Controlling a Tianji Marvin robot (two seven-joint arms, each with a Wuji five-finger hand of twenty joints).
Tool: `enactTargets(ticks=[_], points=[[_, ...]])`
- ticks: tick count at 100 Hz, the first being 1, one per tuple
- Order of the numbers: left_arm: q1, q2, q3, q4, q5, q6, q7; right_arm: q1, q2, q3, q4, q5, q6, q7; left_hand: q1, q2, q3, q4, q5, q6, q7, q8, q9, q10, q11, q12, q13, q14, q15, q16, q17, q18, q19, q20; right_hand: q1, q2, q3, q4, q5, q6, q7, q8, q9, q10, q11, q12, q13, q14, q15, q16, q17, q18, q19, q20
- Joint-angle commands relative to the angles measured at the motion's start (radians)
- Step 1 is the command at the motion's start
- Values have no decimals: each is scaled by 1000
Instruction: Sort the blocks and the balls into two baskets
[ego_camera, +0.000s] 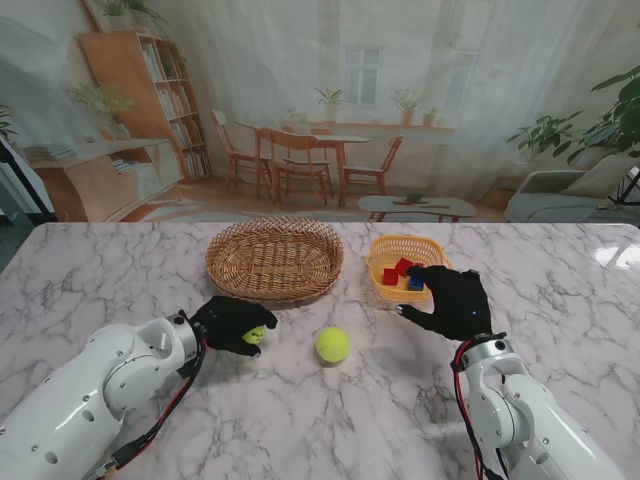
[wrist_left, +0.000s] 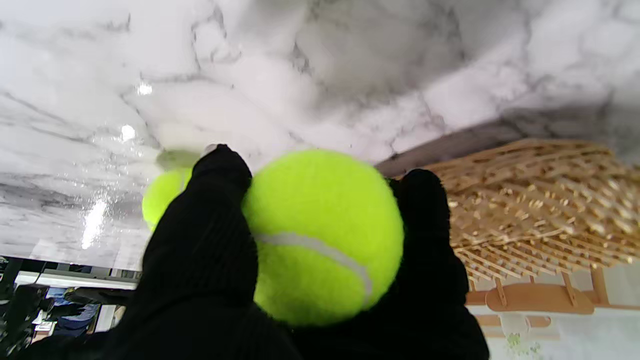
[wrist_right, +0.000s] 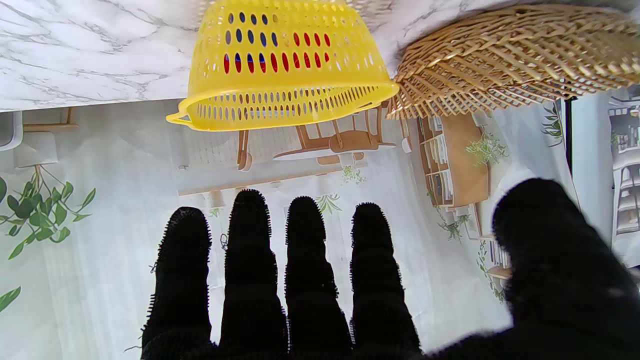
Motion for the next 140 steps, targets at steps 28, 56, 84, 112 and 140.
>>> enactTargets(ticks=[28, 56, 84, 112, 140], points=[[-103, -10, 0, -17, -43, 26, -16, -8, -2, -1, -10, 10, 15, 13, 157, 72, 83, 19, 9, -16, -8, 13, 41, -44, -12, 19, 81, -11, 46, 9, 9, -80, 17, 27, 38, 27, -17, 20, -42, 13, -21, 18, -38, 12, -6, 1, -32, 11, -41, 8, -22, 25, -21, 18], [-270, -14, 98, 101, -44, 71, -12, -5, -2, -6, -8, 9, 20, 18, 154, 92, 74, 20, 2, -18, -1, 27, 24, -44, -7, 9, 57, 12, 42, 14, -5, -76, 5, 27, 41, 29, -22, 21, -36, 10, -20, 20, -37, 13, -6, 1, -31, 10, -40, 9, -21, 24, -21, 20], [-426, -28, 230, 256, -82, 178, 26, 5, -1, -17, 1, 6, 31, 26, 154, 121, 62, 15, -23, -6, 7, 45, 6, -38, 1, 11, 49, 1, 40, 13, -16, -74, 3, 32, 42, 31, -23, 21, -33, 9, -19, 21, -37, 13, -6, 2, -33, 11, -40, 9, -22, 25, -21, 21], [-546, -52, 388, 406, -170, 276, 60, 4, 0, -14, 3, 0, 29, 19, 136, 132, 48, 17, -39, -1, -6, 37, -25, -39, 16, -5, 30, -8, 31, 9, -40, -68, -6, 34, 42, 31, -25, 22, -31, 8, -19, 21, -36, 13, -6, 2, -33, 10, -40, 9, -21, 23, -21, 22], [-616, -86, 509, 511, -269, 338, 101, 4, 0, -13, 2, -2, 30, 15, 104, 159, 5, 31, -66, 31, -83, -56, -109, -11, 42, -215, -31, 14, -20, -30, -97, -46, -46, 34, 43, 31, -25, 22, -30, 9, -18, 22, -38, 14, -6, 2, -39, 11, -42, 8, -24, 22, -23, 23]])
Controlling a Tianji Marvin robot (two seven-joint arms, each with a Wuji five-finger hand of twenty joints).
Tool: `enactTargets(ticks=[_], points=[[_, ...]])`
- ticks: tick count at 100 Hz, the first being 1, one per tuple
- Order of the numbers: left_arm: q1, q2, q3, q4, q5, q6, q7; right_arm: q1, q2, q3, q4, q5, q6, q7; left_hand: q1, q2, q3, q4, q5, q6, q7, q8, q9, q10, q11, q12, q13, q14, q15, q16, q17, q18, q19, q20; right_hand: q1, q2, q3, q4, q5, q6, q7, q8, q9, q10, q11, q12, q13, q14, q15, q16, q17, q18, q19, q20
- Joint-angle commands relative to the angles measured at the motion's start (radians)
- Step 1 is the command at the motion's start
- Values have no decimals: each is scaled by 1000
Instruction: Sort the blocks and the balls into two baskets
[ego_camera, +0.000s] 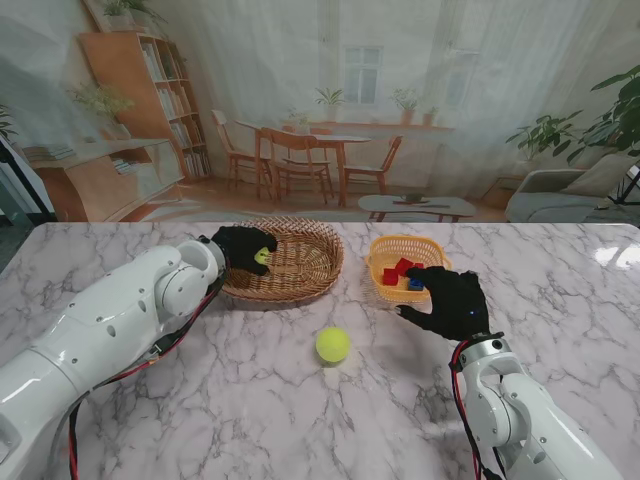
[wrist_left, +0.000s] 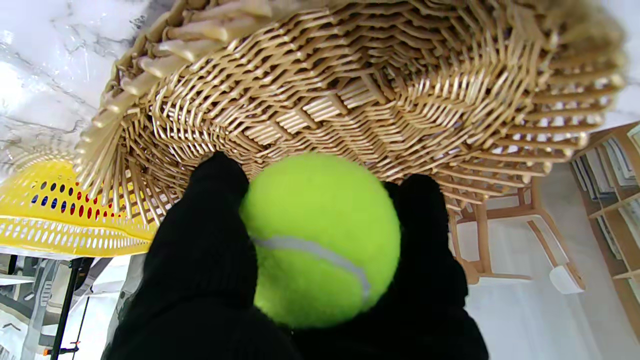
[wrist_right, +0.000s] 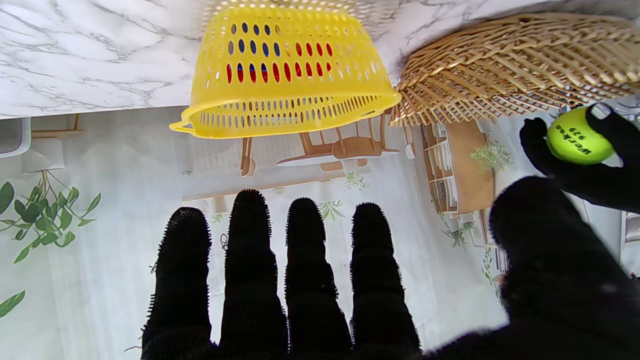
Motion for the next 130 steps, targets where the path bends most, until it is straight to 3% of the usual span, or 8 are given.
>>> enactTargets(ticks=[1, 4, 10, 19, 61, 77, 102, 130], points=[[-20, -19, 21, 22, 5, 12, -9, -4, -1, 1, 1, -3, 3, -3, 103, 107, 40, 32, -41, 34, -43, -45, -50, -3, 11, -62, -8, 19, -26, -29, -52, -45, -35, 19, 21, 31, -13, 21, -30, 8, -17, 20, -25, 14, -6, 2, -40, 11, -43, 8, -23, 22, -14, 13], [-27, -22, 33, 33, -3, 16, -7, -4, -1, 1, 2, -4, 3, -5, 99, 108, 35, 33, -51, 41, -63, -63, -69, 5, -13, -87, -23, 6, -61, -65, -75, -35, -55, 13, 21, 30, -13, 21, -30, 9, -17, 20, -26, 15, -6, 2, -42, 10, -43, 8, -24, 22, -14, 13], [-39, -25, 55, 46, -22, 31, -18, -4, -1, 1, 2, -6, 4, -10, 95, 118, 23, 33, -69, 50, -126, -110, -108, 29, -86, -167, -82, 23, -136, -164, -134, -13, -103, -4, 21, 30, -13, 22, -28, 8, -17, 20, -25, 14, -5, 3, -43, 11, -43, 8, -26, 21, -15, 13], [-58, -32, 89, 76, -40, 43, -22, -5, -1, 2, 2, -6, 5, -13, 85, 127, 6, 32, -82, 56, -189, -147, -157, 42, -160, -249, -140, 33, -187, -247, -191, 1, -159, -33, 22, 30, -12, 22, -27, 10, -17, 20, -27, 15, -6, 2, -46, 12, -44, 7, -33, 22, -18, 12], [-78, -33, 117, 113, -42, 32, -15, 1, -1, -6, 5, -5, 7, -10, -77, 90, -67, 13, -91, 53, -344, -237, -243, 55, -291, -382, -247, 54, -261, -361, -314, 52, -285, -108, 25, 34, -13, 23, -24, 6, -17, 20, -25, 14, -6, 2, -47, 10, -44, 7, -39, 25, -24, 11], [-75, -30, 104, 108, -32, 23, -10, -1, -2, -4, 4, -4, 6, -13, -91, 92, -65, 11, -92, 51, -349, -241, -239, 59, -299, -393, -258, 56, -266, -374, -324, 51, -296, -117, 26, 34, -14, 23, -23, 6, -16, 20, -24, 14, -6, 2, -45, 10, -43, 7, -40, 25, -25, 11], [-21, -4, 0, 13, 51, -22, -12, -2, -2, -3, 3, -3, 6, -13, -85, 125, -60, 8, -73, 49, -345, -241, -194, 55, -282, -382, -252, 53, -255, -375, -326, 51, -290, -118, 26, 34, -16, 23, -22, 5, -16, 21, -24, 14, -6, 3, -46, 11, -43, 7, -39, 25, -26, 12], [80, 28, -146, -156, 165, -139, -47, -4, -2, -1, 1, -1, 6, -14, -103, 139, -70, 1, -44, 39, -340, -238, -154, 50, -291, -379, -205, 41, -256, -378, -306, 68, -276, -107, 26, 34, -16, 23, -24, 6, -17, 20, -24, 14, -6, 3, -43, 10, -42, 7, -38, 25, -26, 13]])
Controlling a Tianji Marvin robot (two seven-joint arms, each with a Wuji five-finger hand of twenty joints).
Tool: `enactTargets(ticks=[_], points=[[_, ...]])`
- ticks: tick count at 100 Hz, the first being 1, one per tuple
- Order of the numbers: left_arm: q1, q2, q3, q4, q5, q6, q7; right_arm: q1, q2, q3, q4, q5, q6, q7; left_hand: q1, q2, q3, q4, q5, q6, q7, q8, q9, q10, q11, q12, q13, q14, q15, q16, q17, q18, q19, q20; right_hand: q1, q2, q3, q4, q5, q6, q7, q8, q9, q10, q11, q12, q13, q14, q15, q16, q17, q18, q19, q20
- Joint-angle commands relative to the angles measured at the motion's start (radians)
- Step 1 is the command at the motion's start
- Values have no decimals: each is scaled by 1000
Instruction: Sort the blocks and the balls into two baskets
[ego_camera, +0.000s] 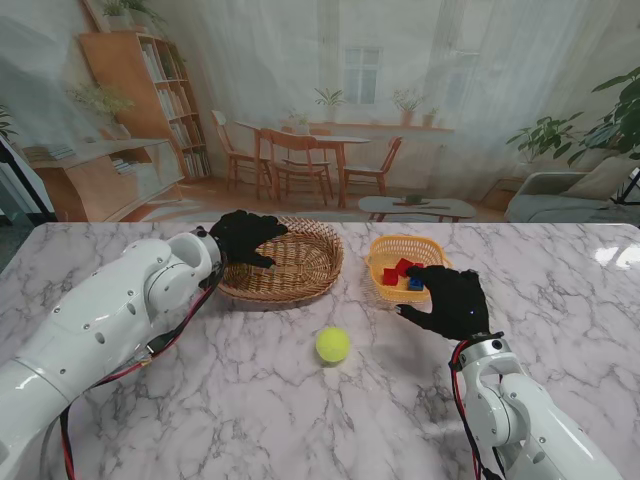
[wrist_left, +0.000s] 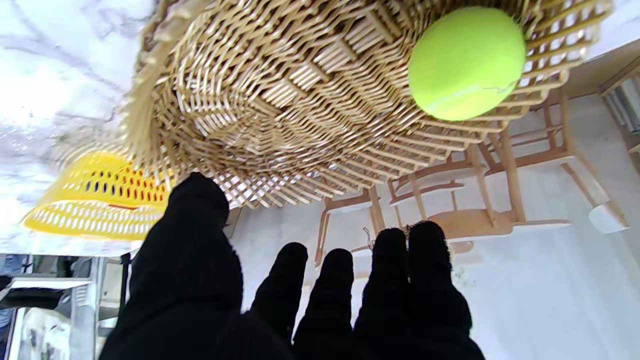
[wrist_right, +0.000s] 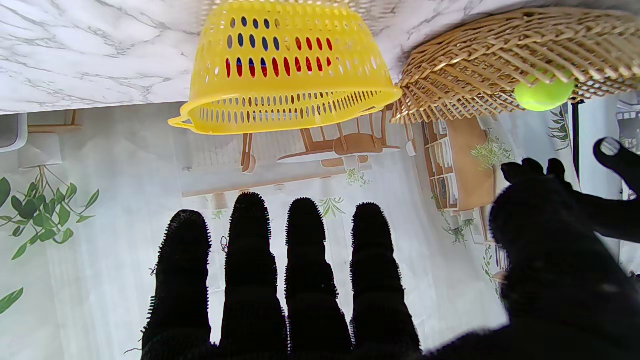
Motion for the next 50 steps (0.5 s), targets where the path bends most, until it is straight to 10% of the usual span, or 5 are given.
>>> enactTargets(ticks=[1, 50], points=[[12, 7, -6, -31, 10, -16, -16, -6, -2, 2, -1, 0, 4, -2, -12, 26, -5, -2, 18, 4, -9, -8, 28, 16, -10, 2, 29, 11, -9, -11, 9, 18, 0, -4, 27, 34, -16, 22, -24, 6, -17, 20, -25, 15, -6, 3, -22, 10, -43, 7, -16, 25, -22, 13], [99, 17, -13, -178, 40, -196, -20, -9, -3, 6, -2, 1, 5, -9, -57, 26, -12, -11, 33, 1, -11, -5, 67, 12, -13, 14, 62, 4, 0, 8, 31, 9, 19, 19, 27, 35, -16, 22, -23, 7, -16, 20, -25, 14, -5, 3, -23, 10, -42, 7, -17, 25, -23, 14]])
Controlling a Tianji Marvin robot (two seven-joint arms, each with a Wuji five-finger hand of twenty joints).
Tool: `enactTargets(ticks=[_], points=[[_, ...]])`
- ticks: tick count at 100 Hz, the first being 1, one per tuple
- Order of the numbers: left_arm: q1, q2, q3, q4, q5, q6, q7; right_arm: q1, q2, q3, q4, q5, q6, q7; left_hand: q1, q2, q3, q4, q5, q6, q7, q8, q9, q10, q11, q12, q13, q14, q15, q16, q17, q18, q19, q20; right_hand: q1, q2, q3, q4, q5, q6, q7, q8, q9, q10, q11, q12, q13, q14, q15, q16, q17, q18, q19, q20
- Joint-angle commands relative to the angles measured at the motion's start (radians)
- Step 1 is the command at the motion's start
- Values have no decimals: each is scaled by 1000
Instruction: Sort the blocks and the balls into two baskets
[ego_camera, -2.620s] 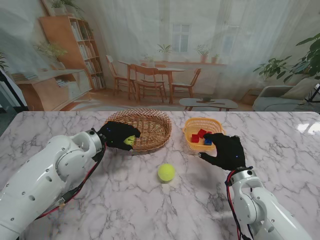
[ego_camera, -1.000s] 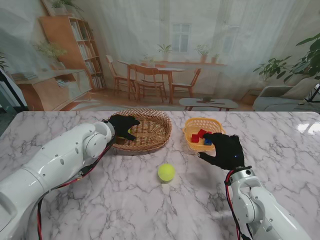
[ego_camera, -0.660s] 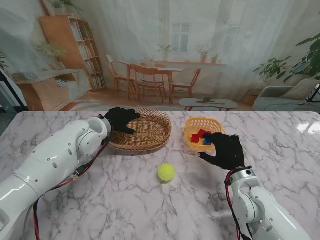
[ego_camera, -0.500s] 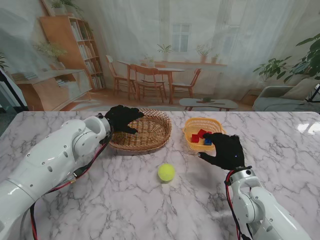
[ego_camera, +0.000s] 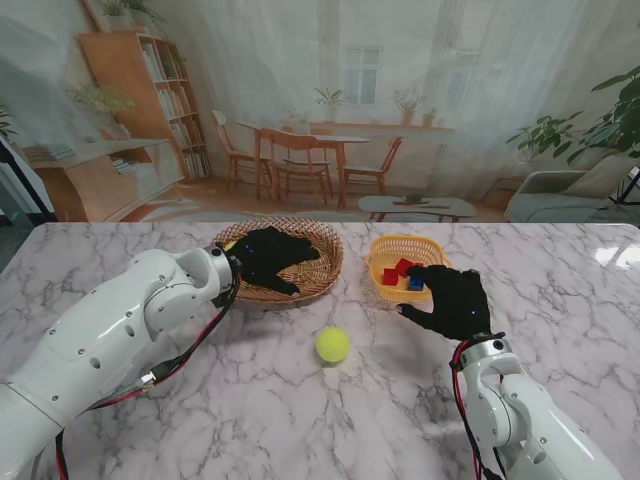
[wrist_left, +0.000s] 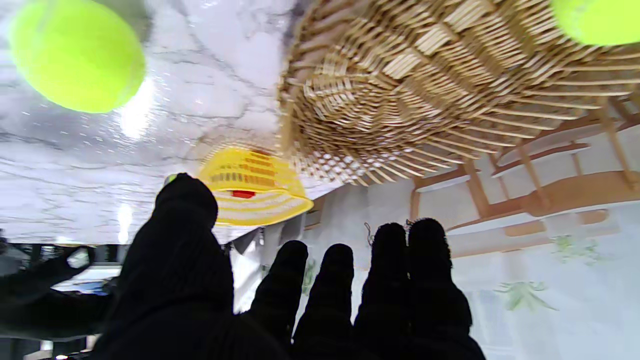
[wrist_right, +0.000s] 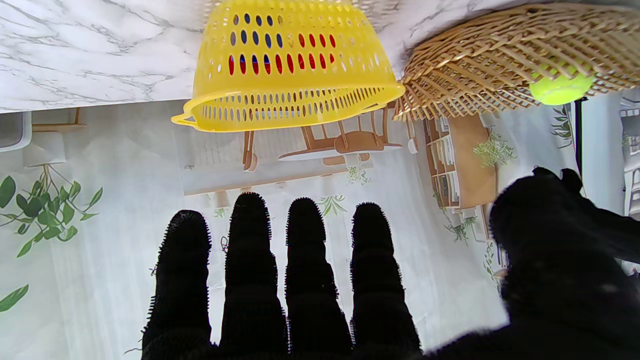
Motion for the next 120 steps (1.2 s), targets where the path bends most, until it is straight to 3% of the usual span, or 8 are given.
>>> enactTargets(ticks=[1, 55, 91, 120], points=[[5, -8, 22, -11, -4, -18, -10, -6, -2, 1, -1, 0, 5, -2, -18, 26, -11, -12, 18, 2, -10, -5, 33, 9, -12, 14, 34, 3, 2, 9, 12, 6, 21, 20, 27, 35, -16, 22, -22, 7, -16, 20, -24, 13, -5, 3, -24, 11, -43, 7, -17, 25, -17, 14], [-64, -29, 242, 55, -124, -46, 8, -13, -3, 8, -5, 1, 5, -9, -48, 39, -12, -20, 15, 2, -7, 0, 27, 3, 9, 29, 40, -8, 11, 27, 14, -9, 36, 35, 29, 35, -17, 22, -25, 8, -17, 20, -25, 15, -5, 3, -25, 11, -43, 7, -20, 25, -19, 14], [-76, -33, 312, 106, -151, -45, 19, -9, -1, 4, -2, -9, 12, -7, -61, 43, -10, -23, 2, 6, -10, 0, -16, 11, 3, 25, 32, -8, 14, 33, 10, -10, 39, 40, 28, 36, -18, 22, -26, 8, -18, 20, -26, 13, -6, 3, -22, 9, -42, 7, -23, 26, -21, 14], [-119, -56, 407, 174, -196, -30, 53, -3, 0, -3, 0, -8, 14, 3, -57, 39, -8, -22, 4, 7, -7, 2, -20, 10, 13, 27, 41, -12, 28, 45, 17, -15, 56, 50, 30, 39, -20, 22, -26, 7, -18, 20, -26, 12, -7, 3, -22, 9, -42, 7, -25, 26, -24, 13]])
